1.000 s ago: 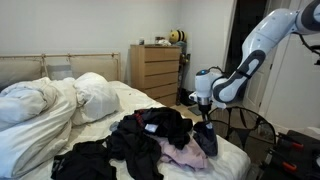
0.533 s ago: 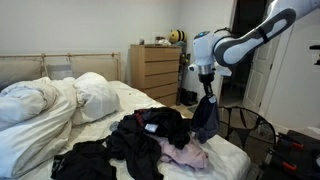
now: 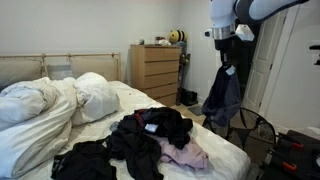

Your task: Put the grey clothing on the bed in the laundry hamper

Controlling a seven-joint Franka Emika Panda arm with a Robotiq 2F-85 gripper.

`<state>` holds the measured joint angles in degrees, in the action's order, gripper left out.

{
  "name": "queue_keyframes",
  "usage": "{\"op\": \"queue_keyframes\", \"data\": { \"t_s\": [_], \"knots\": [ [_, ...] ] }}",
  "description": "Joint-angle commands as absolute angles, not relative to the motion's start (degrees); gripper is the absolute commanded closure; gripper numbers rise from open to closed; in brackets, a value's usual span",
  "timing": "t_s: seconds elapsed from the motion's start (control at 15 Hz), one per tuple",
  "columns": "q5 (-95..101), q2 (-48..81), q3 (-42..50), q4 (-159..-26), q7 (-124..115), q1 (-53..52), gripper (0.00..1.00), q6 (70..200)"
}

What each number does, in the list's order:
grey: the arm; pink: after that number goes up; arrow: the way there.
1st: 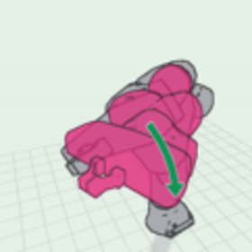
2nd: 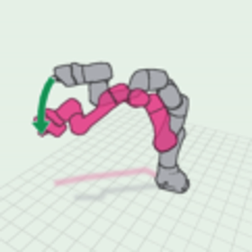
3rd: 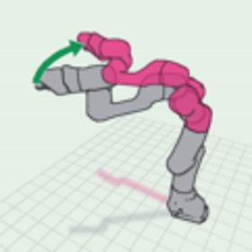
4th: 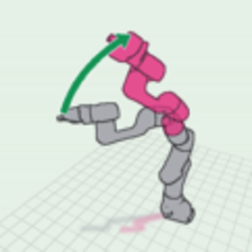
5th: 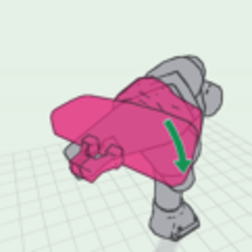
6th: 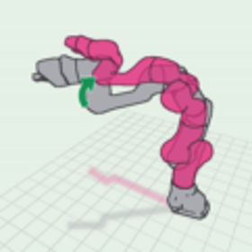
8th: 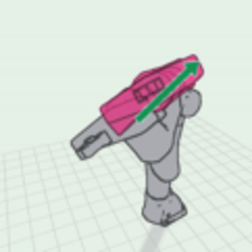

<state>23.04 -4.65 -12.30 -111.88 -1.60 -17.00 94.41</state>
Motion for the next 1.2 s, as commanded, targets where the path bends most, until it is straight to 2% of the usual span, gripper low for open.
{"op": "queue_keyframes", "data": {
  "t_s": [0.0,0.6,1.13],
  "knots": [
    [22.78,-11.79,-11.72,-114.88,-3.15,-13.93,0.99,91.28],
    [22.36,-20.91,-0.9,-122.87,5.18,-4.08,0.99,94.22],
    [22.31,-21.79,7.32,-128.23,15.18,1.09,0.99,103.7]
  ]
}}
